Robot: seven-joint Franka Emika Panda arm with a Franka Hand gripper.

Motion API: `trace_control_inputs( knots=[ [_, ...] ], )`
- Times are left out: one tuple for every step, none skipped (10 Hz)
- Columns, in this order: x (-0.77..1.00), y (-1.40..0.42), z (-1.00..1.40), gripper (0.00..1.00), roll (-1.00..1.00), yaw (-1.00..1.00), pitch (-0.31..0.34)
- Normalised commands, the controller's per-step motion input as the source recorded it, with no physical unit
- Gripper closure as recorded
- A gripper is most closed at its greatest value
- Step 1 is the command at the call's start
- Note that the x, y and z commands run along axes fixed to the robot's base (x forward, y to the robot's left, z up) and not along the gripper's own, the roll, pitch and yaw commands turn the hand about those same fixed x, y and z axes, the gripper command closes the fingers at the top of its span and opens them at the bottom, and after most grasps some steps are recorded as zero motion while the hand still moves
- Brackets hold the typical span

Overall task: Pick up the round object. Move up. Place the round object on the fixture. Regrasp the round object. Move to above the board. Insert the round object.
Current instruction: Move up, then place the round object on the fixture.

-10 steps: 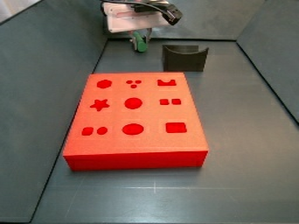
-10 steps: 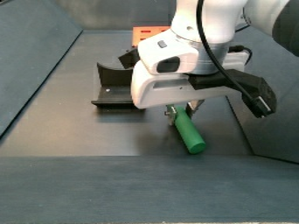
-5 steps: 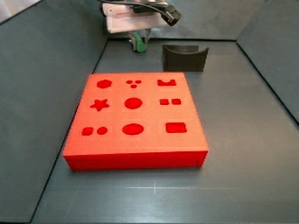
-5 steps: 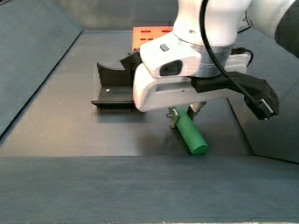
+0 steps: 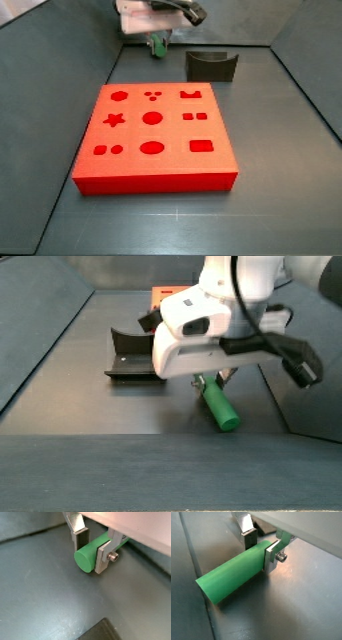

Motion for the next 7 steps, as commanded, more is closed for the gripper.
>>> trace_control_inputs(
  knots=[
    [-0.04, -0.01, 0.55, 1.0, -0.02, 0.03, 0.0],
    [-0.04, -0.01, 0.46, 1.0, -0.03, 0.02, 0.003],
    [-0.03, -0.01, 0.24, 1.0, -0.05, 0.02, 0.01],
    [0.0, 0.0, 1.0, 1.0, 0.0, 0.0, 0.0],
    [0.01, 0.0, 1.0, 1.0, 0.0, 0.0, -0.005],
    [-0.01, -0.01, 1.0, 1.0, -0.02, 0.0, 0.02],
    [-0.01, -0.01, 1.0, 1.0, -0.03, 0.0, 0.023]
  ],
)
